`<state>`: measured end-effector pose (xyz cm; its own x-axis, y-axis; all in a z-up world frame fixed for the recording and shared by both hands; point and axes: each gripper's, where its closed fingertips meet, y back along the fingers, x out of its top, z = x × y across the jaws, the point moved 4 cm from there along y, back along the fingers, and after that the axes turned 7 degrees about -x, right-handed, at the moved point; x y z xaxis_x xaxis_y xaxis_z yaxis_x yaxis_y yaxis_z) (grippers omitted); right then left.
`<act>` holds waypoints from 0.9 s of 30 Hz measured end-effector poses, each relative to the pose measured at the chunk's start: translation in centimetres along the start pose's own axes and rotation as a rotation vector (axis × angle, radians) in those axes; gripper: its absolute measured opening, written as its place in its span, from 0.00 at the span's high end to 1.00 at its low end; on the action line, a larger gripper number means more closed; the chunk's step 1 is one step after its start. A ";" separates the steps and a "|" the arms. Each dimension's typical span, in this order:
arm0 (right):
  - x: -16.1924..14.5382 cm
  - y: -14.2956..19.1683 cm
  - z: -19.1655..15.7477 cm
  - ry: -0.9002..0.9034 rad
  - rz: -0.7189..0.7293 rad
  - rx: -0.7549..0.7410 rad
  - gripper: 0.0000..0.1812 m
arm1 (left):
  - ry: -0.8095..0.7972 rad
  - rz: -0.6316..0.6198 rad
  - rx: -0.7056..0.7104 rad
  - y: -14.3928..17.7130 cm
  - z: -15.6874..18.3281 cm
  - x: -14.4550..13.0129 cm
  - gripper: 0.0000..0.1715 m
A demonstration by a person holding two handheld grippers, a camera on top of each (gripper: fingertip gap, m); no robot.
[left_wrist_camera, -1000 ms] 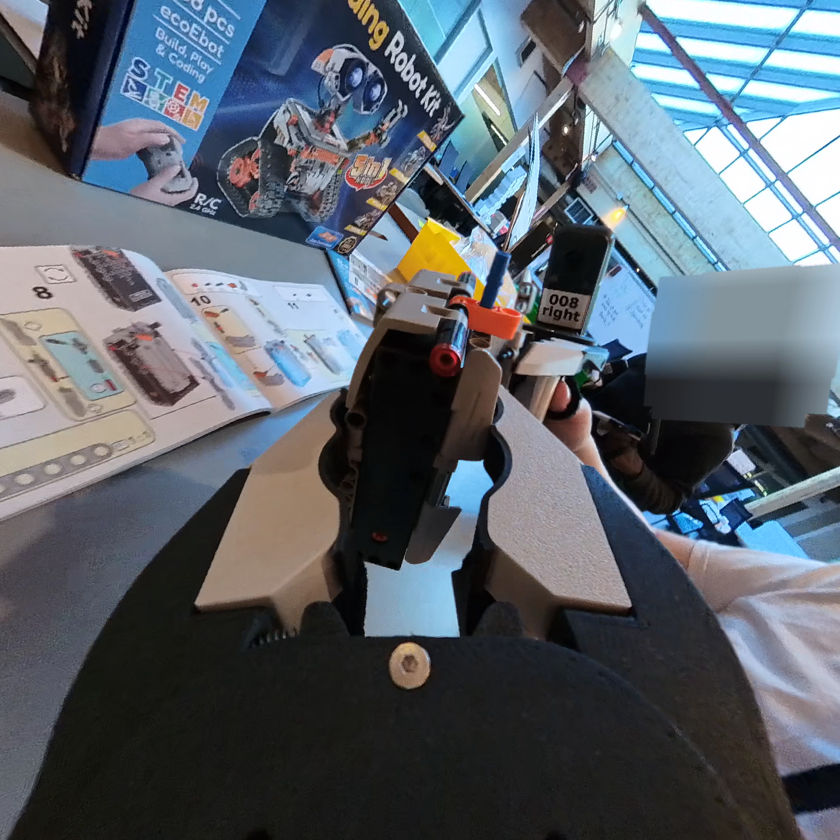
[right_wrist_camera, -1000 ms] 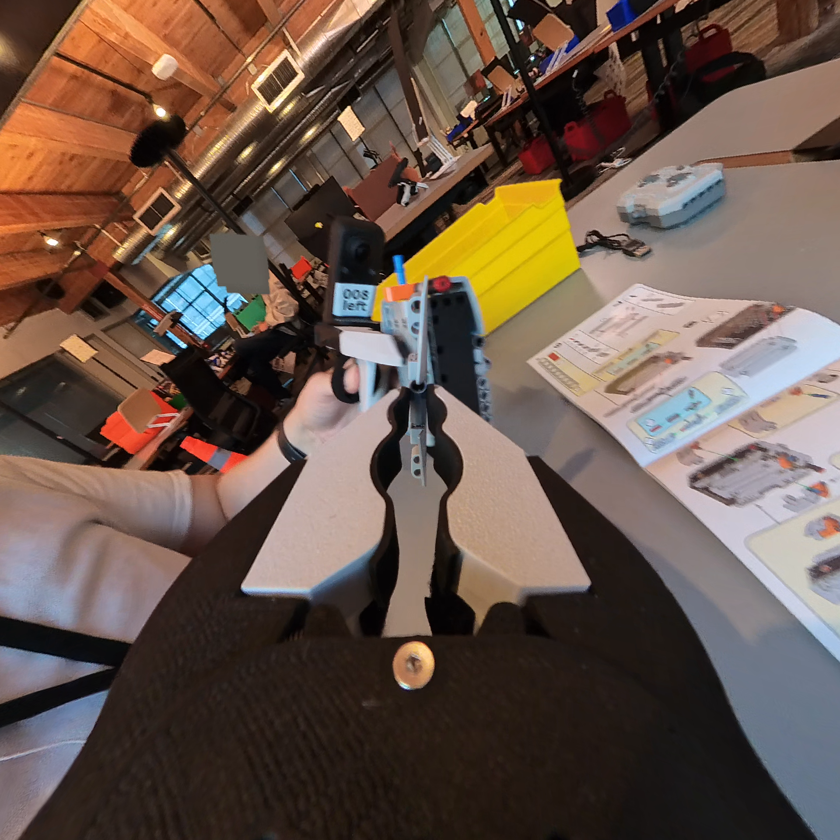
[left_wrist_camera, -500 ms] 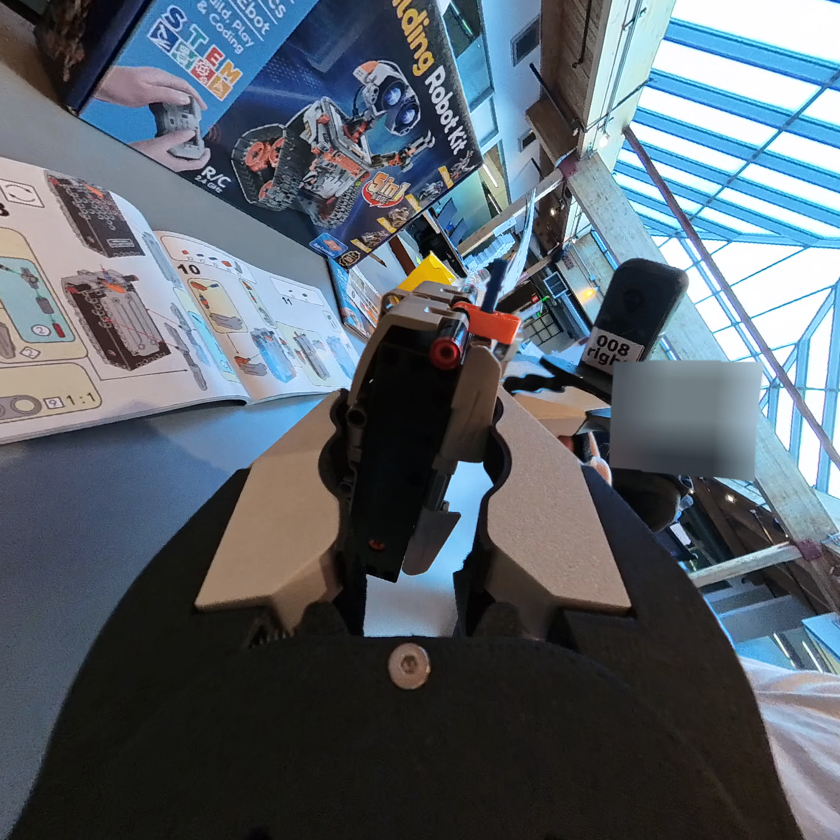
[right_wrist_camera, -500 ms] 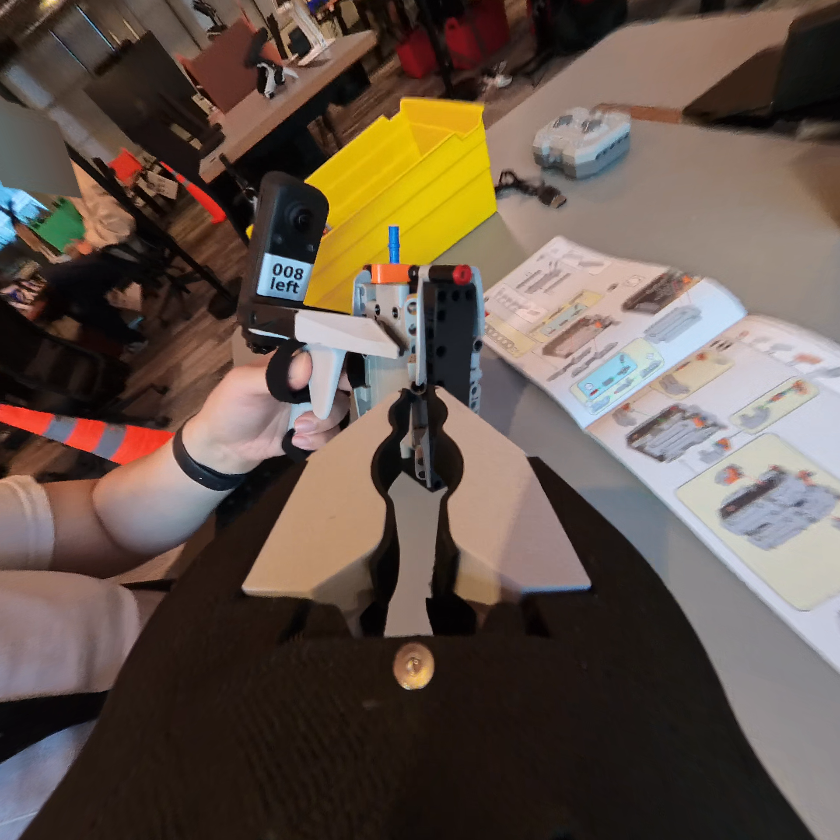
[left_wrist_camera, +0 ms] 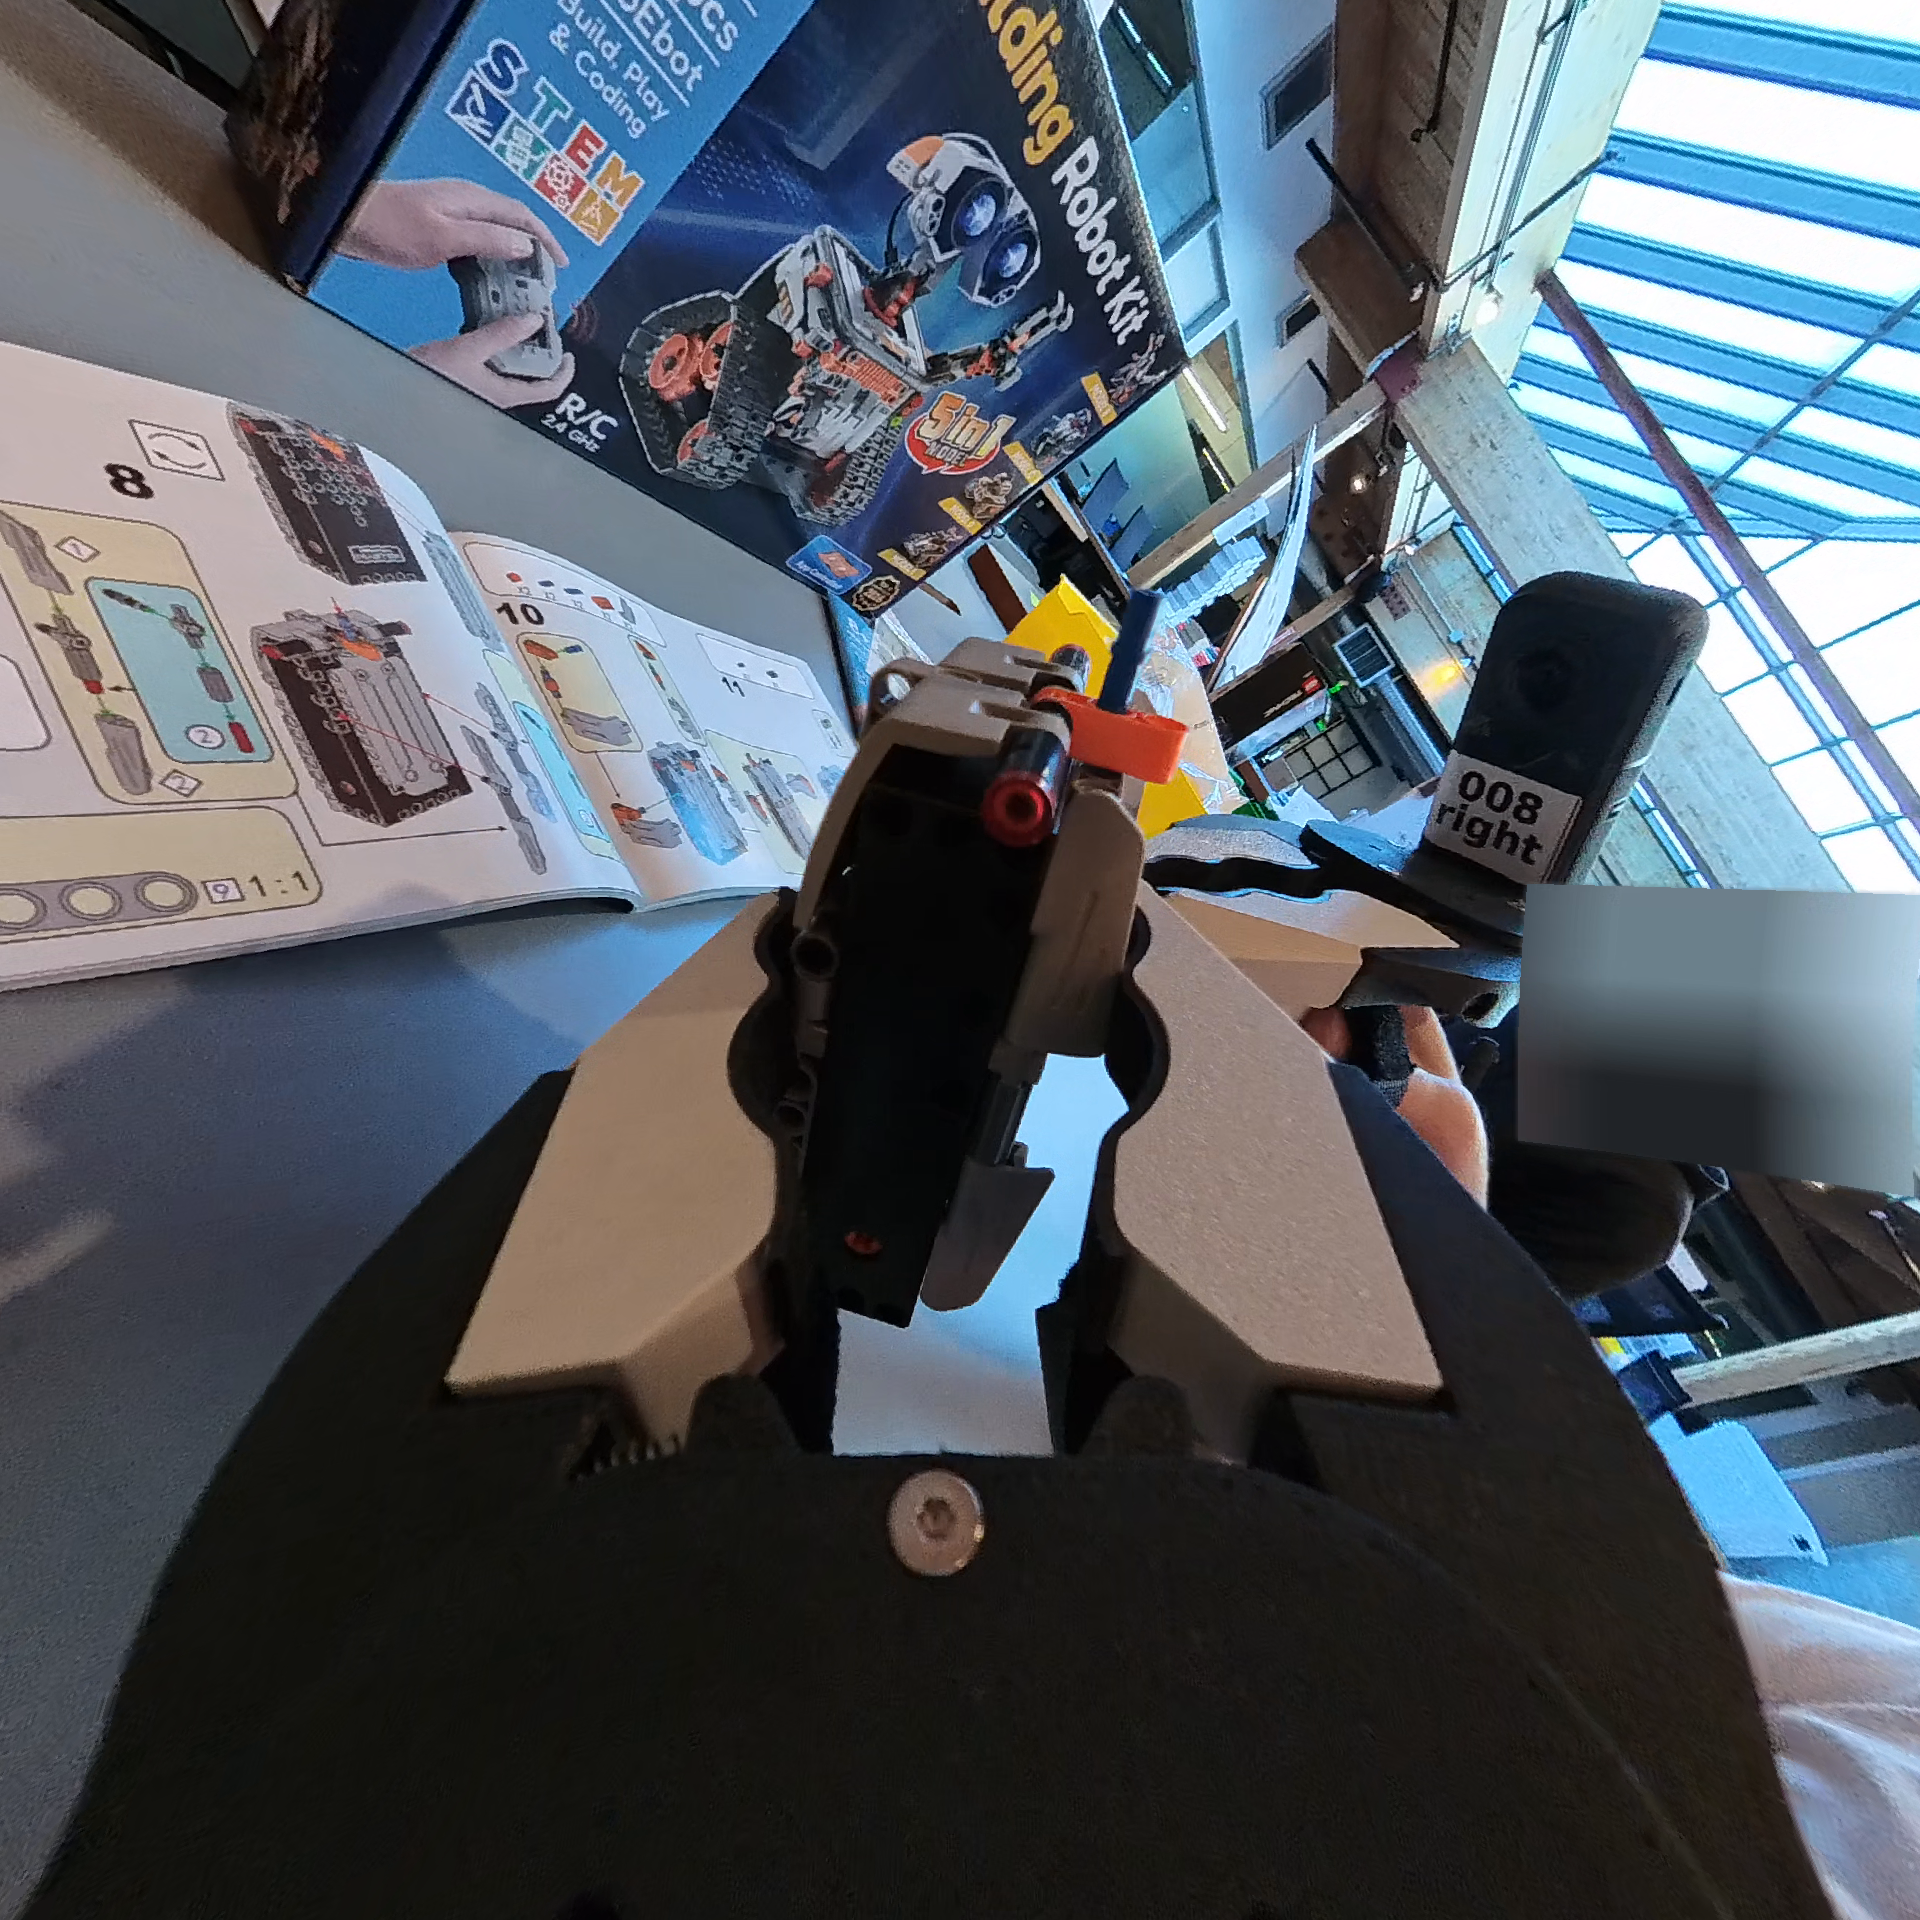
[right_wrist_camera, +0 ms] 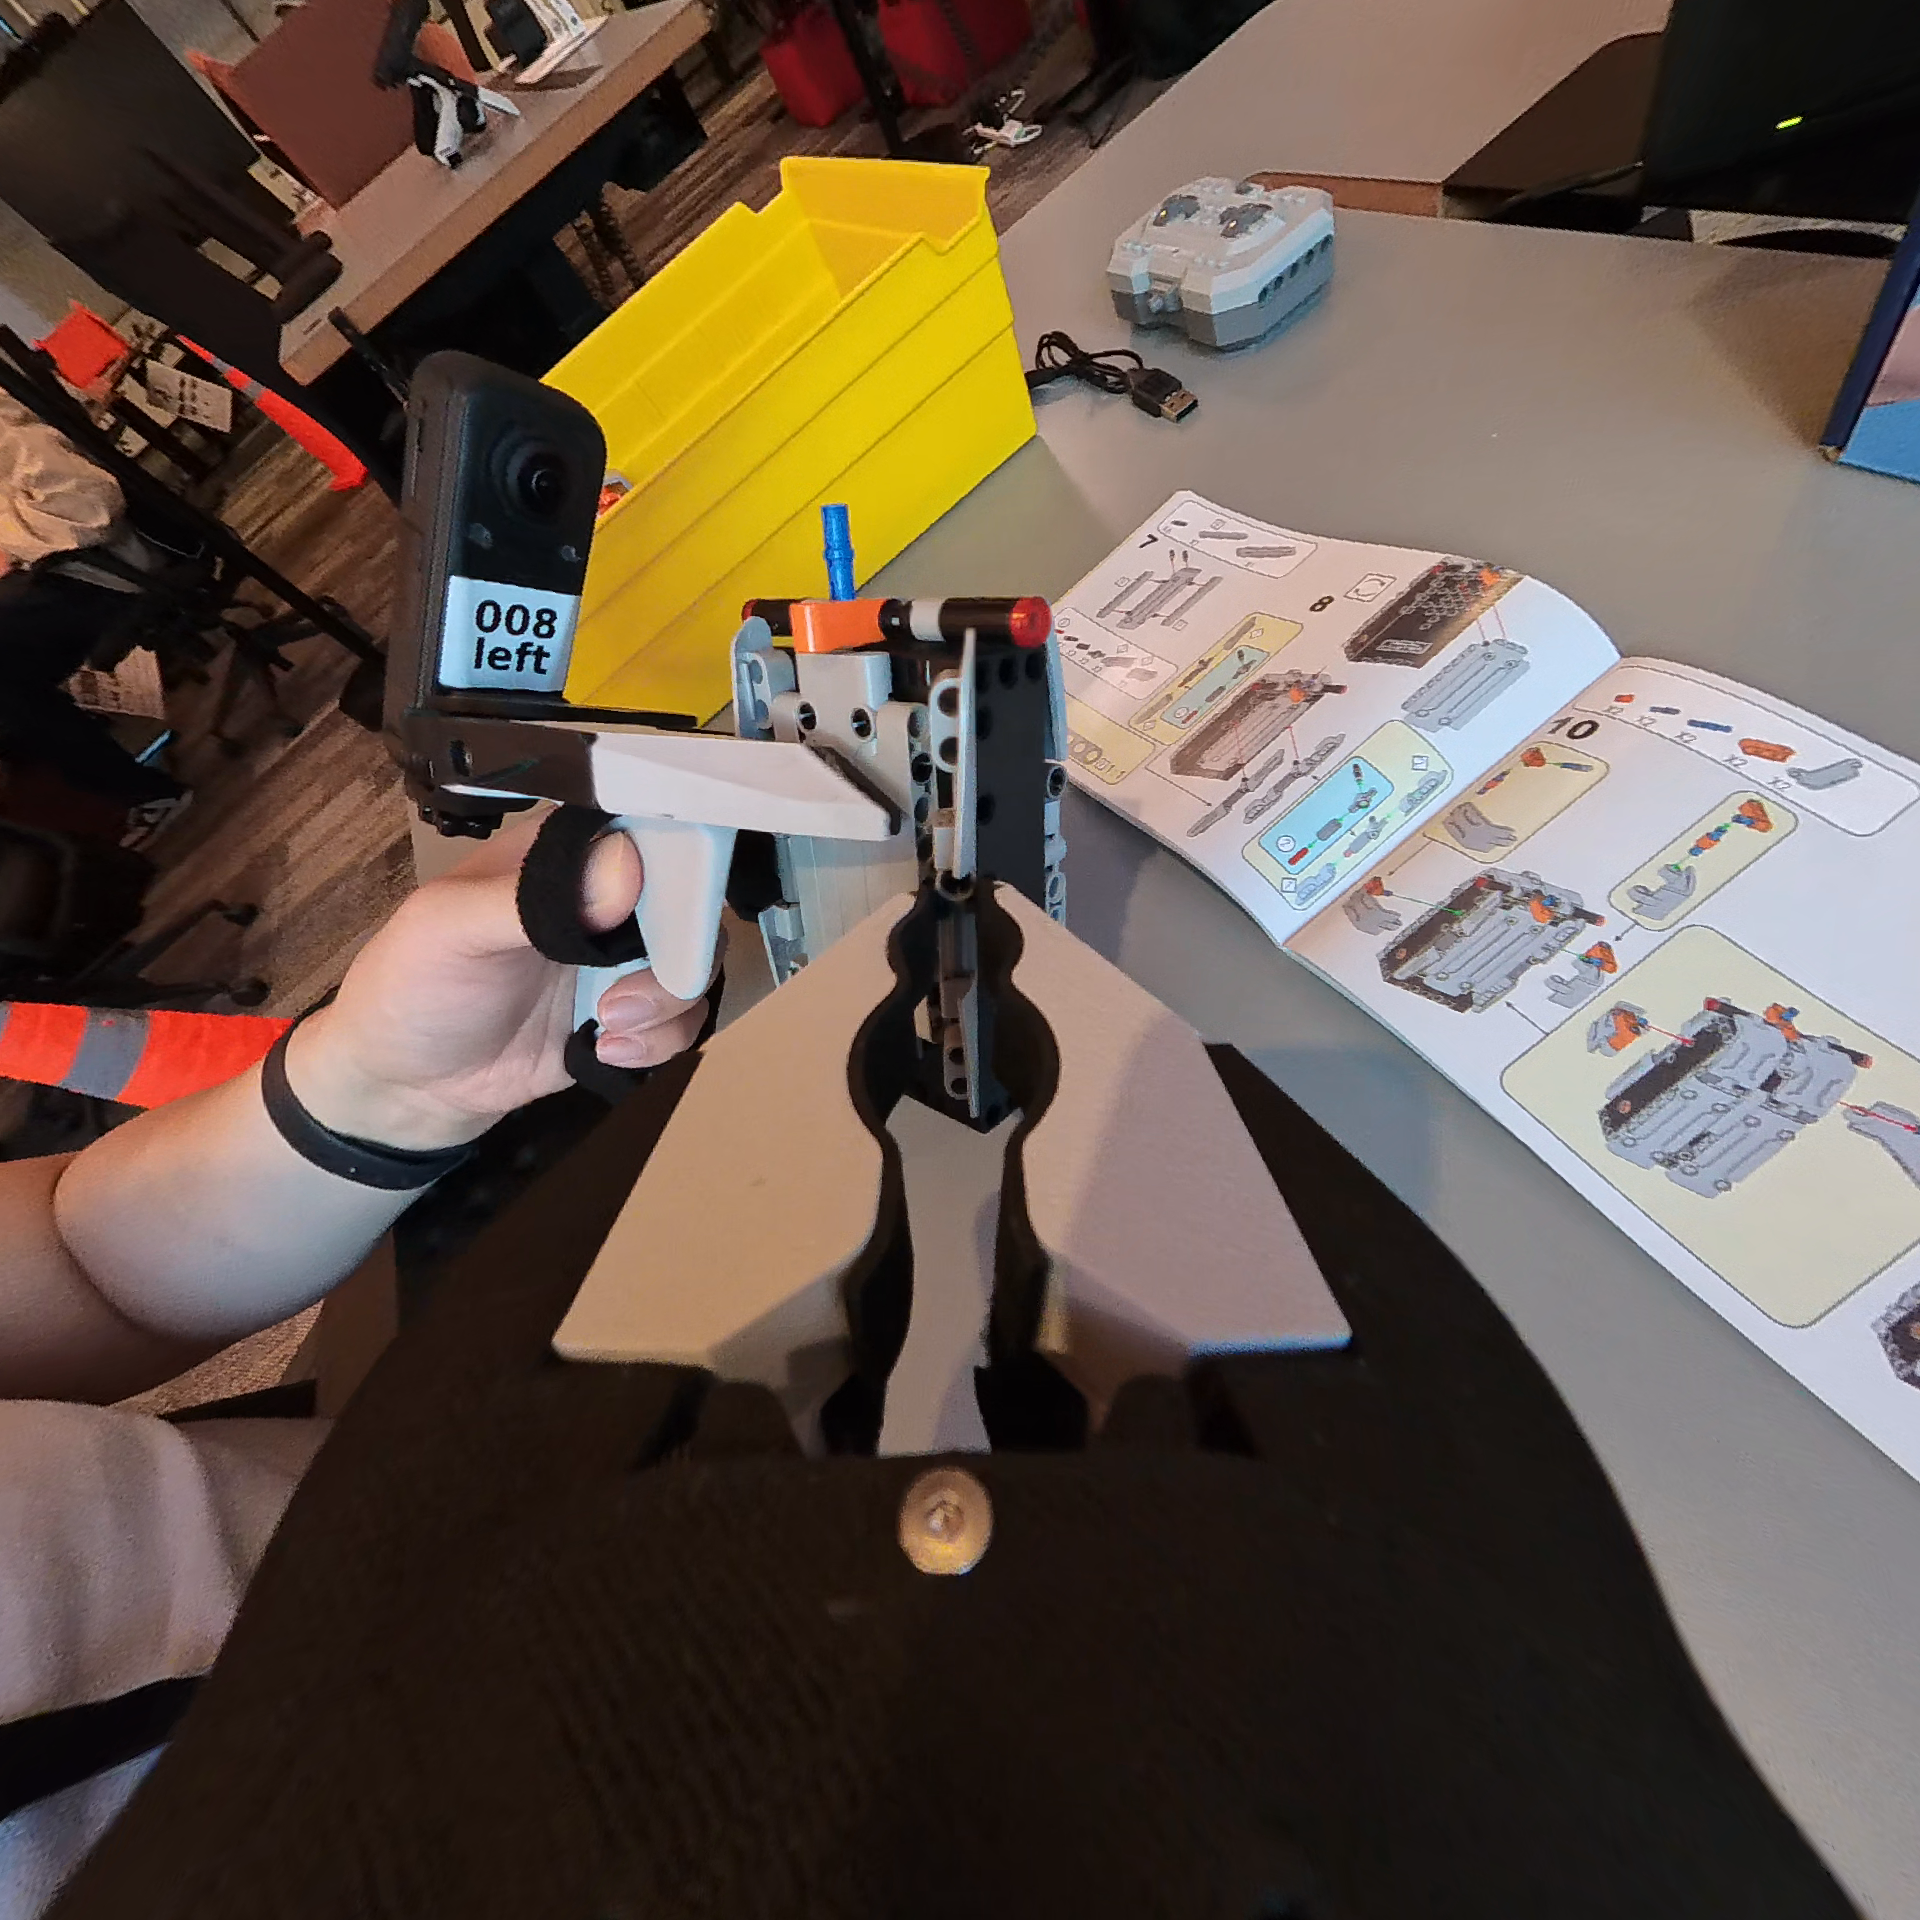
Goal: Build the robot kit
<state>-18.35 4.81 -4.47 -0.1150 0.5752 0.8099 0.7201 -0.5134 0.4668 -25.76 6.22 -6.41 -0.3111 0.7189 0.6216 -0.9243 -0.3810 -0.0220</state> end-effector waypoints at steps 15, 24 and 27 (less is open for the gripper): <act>-0.6 -0.9 0.2 0.103 -0.038 -0.151 0.97 | -0.081 -0.035 0.085 -0.1 -0.7 -0.9 0.67; 0.0 0.5 -0.6 0.220 0.042 -0.169 0.97 | -0.326 -0.011 0.088 0.0 1.5 -0.6 0.67; 0.2 1.0 -1.0 0.292 0.061 -0.187 0.97 | -0.388 -0.008 0.091 -0.1 2.2 -0.5 0.67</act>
<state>-18.32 3.76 -3.43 -0.2861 0.3475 0.8930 0.5972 -0.6642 0.4498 -25.08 4.64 -5.01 -0.1816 0.4553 0.8716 -0.8974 -0.4392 0.0424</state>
